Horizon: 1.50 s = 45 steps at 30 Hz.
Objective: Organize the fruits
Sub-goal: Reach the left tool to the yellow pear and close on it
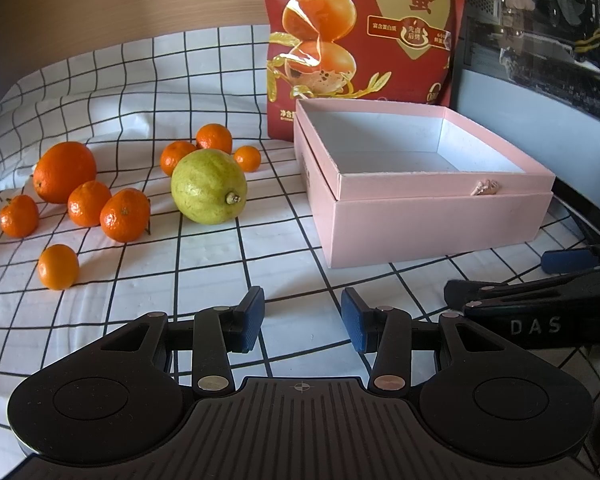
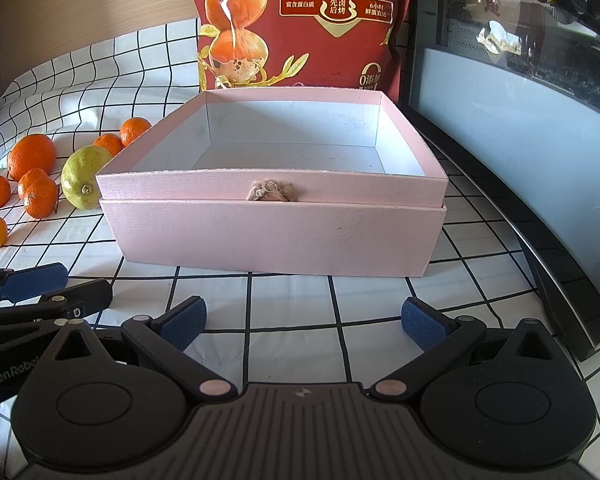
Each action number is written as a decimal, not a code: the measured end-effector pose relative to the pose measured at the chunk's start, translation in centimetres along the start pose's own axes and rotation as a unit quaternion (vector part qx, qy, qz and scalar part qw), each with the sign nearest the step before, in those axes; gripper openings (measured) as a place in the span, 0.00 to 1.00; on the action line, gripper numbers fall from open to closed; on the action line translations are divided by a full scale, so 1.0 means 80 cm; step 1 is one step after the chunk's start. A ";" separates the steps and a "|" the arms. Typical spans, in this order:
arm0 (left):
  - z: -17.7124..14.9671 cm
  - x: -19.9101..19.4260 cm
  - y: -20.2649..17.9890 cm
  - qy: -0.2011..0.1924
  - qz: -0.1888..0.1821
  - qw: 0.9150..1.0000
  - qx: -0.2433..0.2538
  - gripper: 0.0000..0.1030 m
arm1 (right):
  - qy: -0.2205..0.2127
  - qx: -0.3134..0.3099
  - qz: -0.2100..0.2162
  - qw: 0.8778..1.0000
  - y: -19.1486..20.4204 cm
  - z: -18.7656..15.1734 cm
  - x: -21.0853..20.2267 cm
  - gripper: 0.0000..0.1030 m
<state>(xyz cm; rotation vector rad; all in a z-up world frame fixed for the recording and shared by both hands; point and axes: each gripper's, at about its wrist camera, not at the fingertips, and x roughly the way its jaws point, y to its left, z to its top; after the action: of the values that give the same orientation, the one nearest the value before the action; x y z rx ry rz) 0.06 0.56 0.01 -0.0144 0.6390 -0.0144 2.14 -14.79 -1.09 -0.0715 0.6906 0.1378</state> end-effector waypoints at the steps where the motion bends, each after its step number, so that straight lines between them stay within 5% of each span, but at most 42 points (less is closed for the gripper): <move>1: 0.000 -0.001 0.001 0.000 -0.005 1.000 0.005 0.46 | 0.017 -0.002 0.003 1.000 0.000 0.005 0.001 1.00; 5: 0.009 -0.005 0.022 0.028 -0.015 0.999 0.007 0.46 | 0.054 -0.008 0.011 0.998 0.000 0.022 0.005 1.00; 11: 0.030 -0.029 0.095 0.063 -0.029 0.995 -0.072 0.44 | 0.058 0.007 -0.009 0.998 0.007 0.015 -0.003 1.00; 14: 0.029 -0.059 0.140 0.064 -0.027 0.991 -0.114 0.44 | 0.063 -0.014 0.018 0.998 0.017 0.019 -0.003 0.97; 20: 0.017 -0.132 0.230 0.043 0.075 0.985 -0.152 0.43 | -0.002 -0.020 0.041 0.999 0.069 0.038 -0.040 0.92; 23: 0.004 -0.164 0.282 0.023 0.148 0.973 -0.177 0.43 | -0.023 -0.020 0.061 0.998 0.105 0.054 -0.049 0.92; 27: -0.014 -0.192 0.341 0.020 0.213 0.951 -0.224 0.43 | 0.011 -0.073 0.127 0.989 0.160 0.073 -0.043 0.92; 33: -0.041 -0.231 0.396 0.009 0.240 0.925 -0.294 0.43 | -0.007 -0.214 0.131 0.968 0.247 0.067 -0.061 0.92; 35: -0.042 -0.233 0.399 0.011 0.230 0.930 -0.287 0.43 | -0.025 -0.245 0.132 0.960 0.261 0.060 -0.073 0.92; 39: -0.042 -0.215 0.377 0.031 0.199 0.952 -0.231 0.44 | -0.023 -0.265 0.145 0.953 0.277 0.051 -0.076 0.92; 43: -0.045 -0.206 0.369 0.056 0.211 0.949 -0.227 0.44 | -0.005 -0.258 0.138 0.956 0.278 0.048 -0.072 0.92; 45: -0.049 -0.203 0.366 0.058 0.203 0.954 -0.213 0.44 | -0.001 -0.249 0.133 0.959 0.272 0.047 -0.070 0.92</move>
<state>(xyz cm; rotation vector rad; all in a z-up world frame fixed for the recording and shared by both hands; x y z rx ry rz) -15.01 30.11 6.03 -0.3013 0.7435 0.5245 -3.08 6.58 4.95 -0.4637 0.6485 0.5694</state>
